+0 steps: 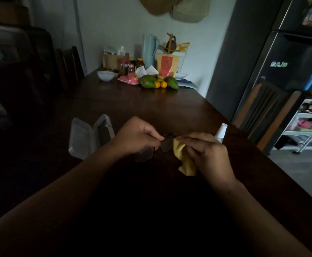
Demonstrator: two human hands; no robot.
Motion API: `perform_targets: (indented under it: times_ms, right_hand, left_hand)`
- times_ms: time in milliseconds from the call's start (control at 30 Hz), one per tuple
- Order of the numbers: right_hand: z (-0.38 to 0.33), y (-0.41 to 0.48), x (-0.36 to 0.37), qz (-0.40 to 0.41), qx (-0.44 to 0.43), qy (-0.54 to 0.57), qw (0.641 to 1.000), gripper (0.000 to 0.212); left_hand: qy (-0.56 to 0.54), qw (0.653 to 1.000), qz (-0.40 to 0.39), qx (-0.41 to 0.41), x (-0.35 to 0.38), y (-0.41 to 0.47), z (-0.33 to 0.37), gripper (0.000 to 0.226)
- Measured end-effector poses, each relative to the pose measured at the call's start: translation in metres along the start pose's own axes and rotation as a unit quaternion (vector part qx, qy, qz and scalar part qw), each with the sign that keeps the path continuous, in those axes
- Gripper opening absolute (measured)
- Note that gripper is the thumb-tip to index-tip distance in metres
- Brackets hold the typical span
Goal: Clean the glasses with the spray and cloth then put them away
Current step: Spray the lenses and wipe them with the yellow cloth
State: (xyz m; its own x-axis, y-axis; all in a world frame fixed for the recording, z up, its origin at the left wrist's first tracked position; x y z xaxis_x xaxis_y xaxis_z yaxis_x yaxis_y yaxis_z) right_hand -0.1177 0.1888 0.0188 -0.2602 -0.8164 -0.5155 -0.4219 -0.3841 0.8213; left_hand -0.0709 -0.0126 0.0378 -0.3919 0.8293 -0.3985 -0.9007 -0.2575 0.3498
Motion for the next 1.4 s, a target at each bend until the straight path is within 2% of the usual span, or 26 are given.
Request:
perform_targets:
  times_ms: [167, 300, 367, 533, 733, 867, 1000, 1067, 1200, 1400]
  right_hand:
    - [-0.013, 0.000, 0.009, -0.021, -0.014, 0.021, 0.999, 0.030]
    - [-0.023, -0.003, 0.010, -0.037, -0.087, 0.020, 0.995, 0.028]
    - [-0.021, -0.002, 0.008, -0.018, -0.076, 0.021, 0.997, 0.024]
    - [-0.009, 0.000, 0.002, 0.077, 0.039, 0.044, 0.995, 0.027]
    - [-0.031, -0.004, 0.006, 0.020, -0.044, 0.048, 0.998, 0.027]
    - [-0.029, -0.002, 0.004, -0.029, -0.057, 0.009, 0.998, 0.026]
    - [-0.022, -0.001, 0.004, 0.018, -0.030, -0.002, 0.999, 0.033]
    - [-0.022, -0.002, 0.008, 0.012, -0.039, 0.024, 0.999, 0.036]
    - [-0.019, -0.005, 0.011, -0.068, -0.064, 0.061, 0.994, 0.038]
    - [0.008, 0.000, -0.007, 0.039, 0.146, 0.118, 0.982, 0.033]
  left_hand:
    - [-0.044, 0.999, -0.003, 0.012, 0.004, 0.001, 0.000, 0.018]
    - [-0.078, 0.997, 0.006, 0.003, 0.001, 0.002, -0.003, 0.022]
    - [-0.097, 0.995, 0.004, -0.013, 0.000, 0.002, -0.004, 0.018]
    - [-0.106, 0.994, -0.009, -0.018, 0.004, -0.001, 0.001, 0.014]
    - [-0.110, 0.993, 0.026, -0.036, 0.001, 0.000, -0.001, 0.016]
    - [-0.091, 0.995, 0.020, -0.027, -0.004, 0.001, -0.002, 0.011]
    - [-0.101, 0.995, 0.009, -0.020, -0.001, -0.001, 0.001, 0.012]
    - [-0.081, 0.997, -0.001, -0.005, 0.002, -0.001, 0.001, 0.014]
    - [0.009, 0.999, -0.009, 0.031, 0.003, -0.002, 0.001, 0.017]
    - [0.202, 0.971, -0.076, 0.099, 0.001, -0.005, 0.001, 0.018]
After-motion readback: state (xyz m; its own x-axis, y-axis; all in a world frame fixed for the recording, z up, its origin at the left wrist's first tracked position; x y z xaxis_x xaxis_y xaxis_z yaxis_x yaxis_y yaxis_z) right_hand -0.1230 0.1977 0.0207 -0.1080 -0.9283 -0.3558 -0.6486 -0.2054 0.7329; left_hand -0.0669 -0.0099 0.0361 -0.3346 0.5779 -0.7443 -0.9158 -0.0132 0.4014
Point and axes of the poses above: each hand's wrist, its own y-axis towards the middle knuckle, its own x-axis out of the palm, z = x × y, the point moved 4 cm from there along y, towards the middle knuckle, and after that the axes turned 9 degrees about z, right-handed, at the moved point
